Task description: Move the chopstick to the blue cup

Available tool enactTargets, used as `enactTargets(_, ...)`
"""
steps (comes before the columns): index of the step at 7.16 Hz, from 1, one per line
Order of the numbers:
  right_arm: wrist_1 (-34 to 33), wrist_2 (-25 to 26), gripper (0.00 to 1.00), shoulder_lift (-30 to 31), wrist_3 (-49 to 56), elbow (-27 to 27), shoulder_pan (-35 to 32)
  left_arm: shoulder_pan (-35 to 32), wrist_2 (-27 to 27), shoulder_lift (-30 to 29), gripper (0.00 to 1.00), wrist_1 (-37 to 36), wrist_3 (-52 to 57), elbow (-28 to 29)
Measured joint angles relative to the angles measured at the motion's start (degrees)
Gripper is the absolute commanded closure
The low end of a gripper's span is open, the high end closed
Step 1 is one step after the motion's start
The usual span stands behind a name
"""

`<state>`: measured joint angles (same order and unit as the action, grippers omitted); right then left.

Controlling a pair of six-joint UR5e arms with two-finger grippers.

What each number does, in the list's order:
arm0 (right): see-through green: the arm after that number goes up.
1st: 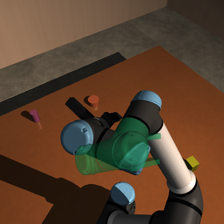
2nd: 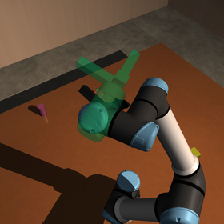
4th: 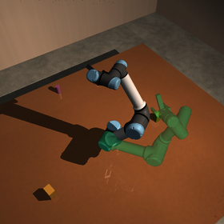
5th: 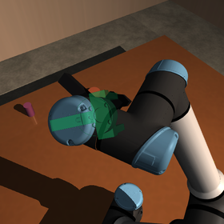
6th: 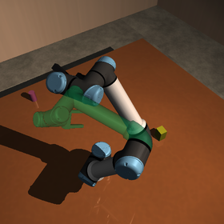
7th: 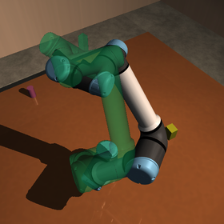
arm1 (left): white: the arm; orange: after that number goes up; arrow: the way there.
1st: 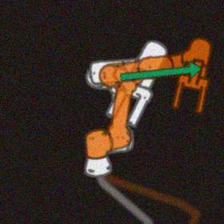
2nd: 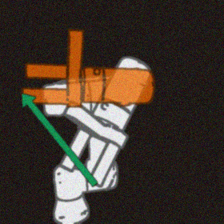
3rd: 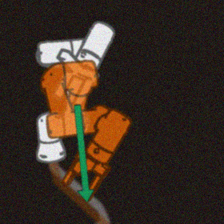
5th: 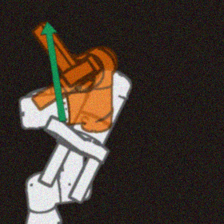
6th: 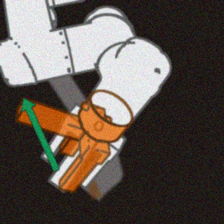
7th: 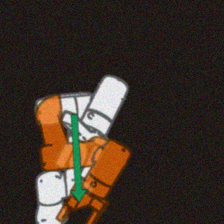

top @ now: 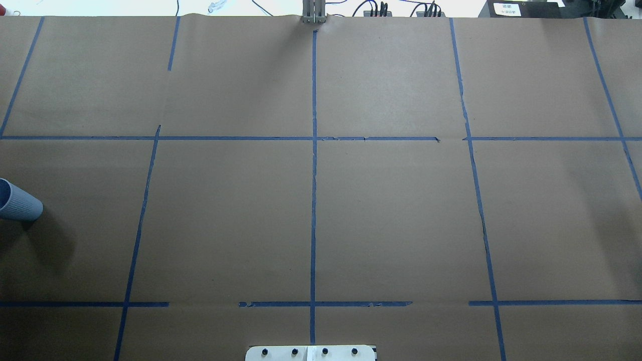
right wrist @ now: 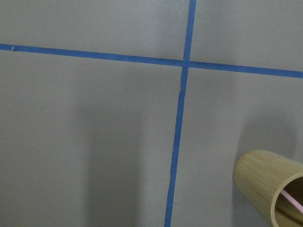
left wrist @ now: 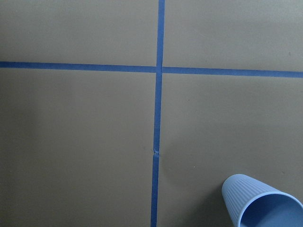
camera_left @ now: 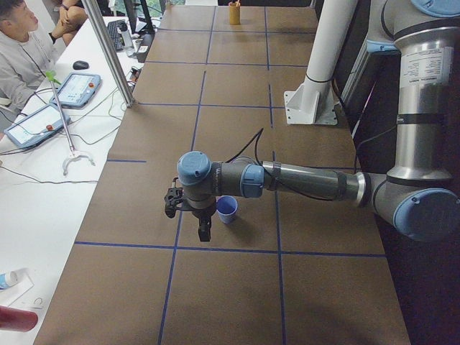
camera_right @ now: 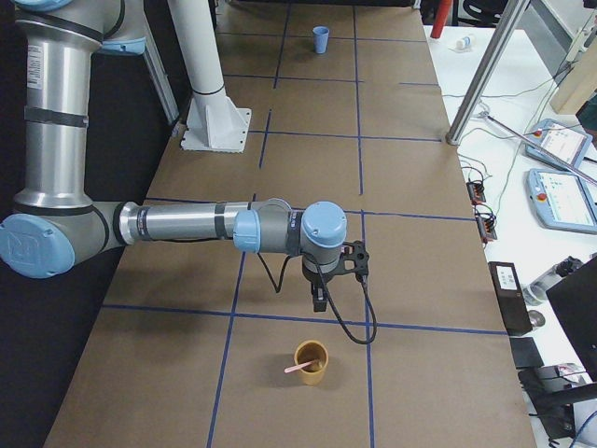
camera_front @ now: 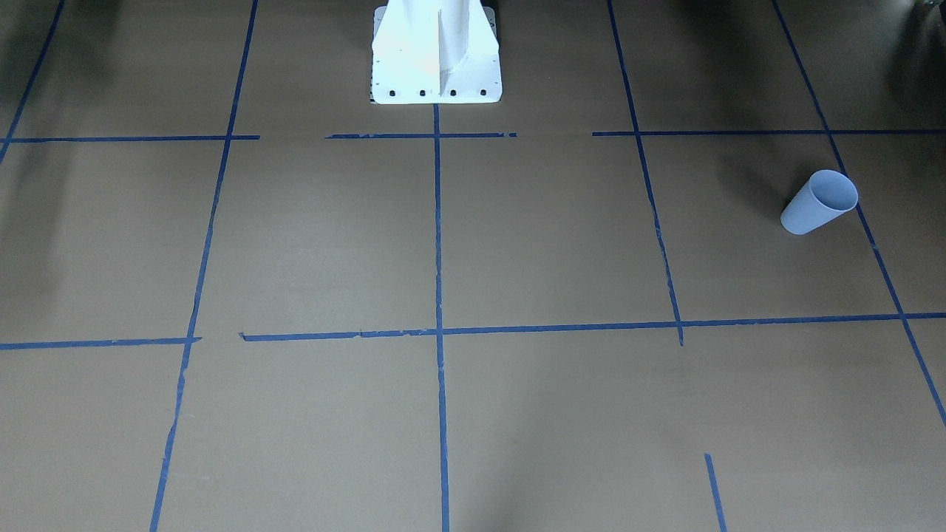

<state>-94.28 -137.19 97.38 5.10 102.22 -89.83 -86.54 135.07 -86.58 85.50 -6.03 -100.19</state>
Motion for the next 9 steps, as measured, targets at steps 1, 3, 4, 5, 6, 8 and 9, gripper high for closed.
enactTargets(1, -0.01, -0.10, 0.00, 0.00, 0.00, 0.00, 0.00, 0.03, 0.28, 0.01, 0.00, 0.15, 0.06, 0.24)
enactTargets(3, 0.01, -0.30, 0.00, 0.00, -0.06, 0.07, 0.00, 0.05, 0.33, 0.03, 0.00, 1.10, 0.32, 0.83)
enactTargets(4, 0.00, -0.36, 0.00, 0.00, -0.08, 0.12, 0.03, 0.05, 0.52, -0.10, 0.00, 1.56, 0.14, 0.99)
enactTargets(5, -0.02, -0.41, 0.00, 0.00, -0.09, 0.11, 0.04, 0.05, 0.61, -0.37, 0.00, 1.74, -0.02, 1.05)
enactTargets(6, -0.02, -0.43, 0.00, 0.01, -0.09, 0.06, 0.03, 0.09, 0.61, -0.32, 0.00, 1.77, -0.04, 1.09)
enactTargets(8, 0.03, -0.47, 0.00, 0.09, 0.07, -0.05, 0.05, 3.47, 0.57, 0.02, 0.00, 1.82, 0.02, 1.17)
enactTargets(9, 0.05, -0.51, 0.00, 0.23, 0.28, -0.07, 0.11, 6.42, 0.60, 0.04, 0.00, 2.29, -0.22, 1.02)
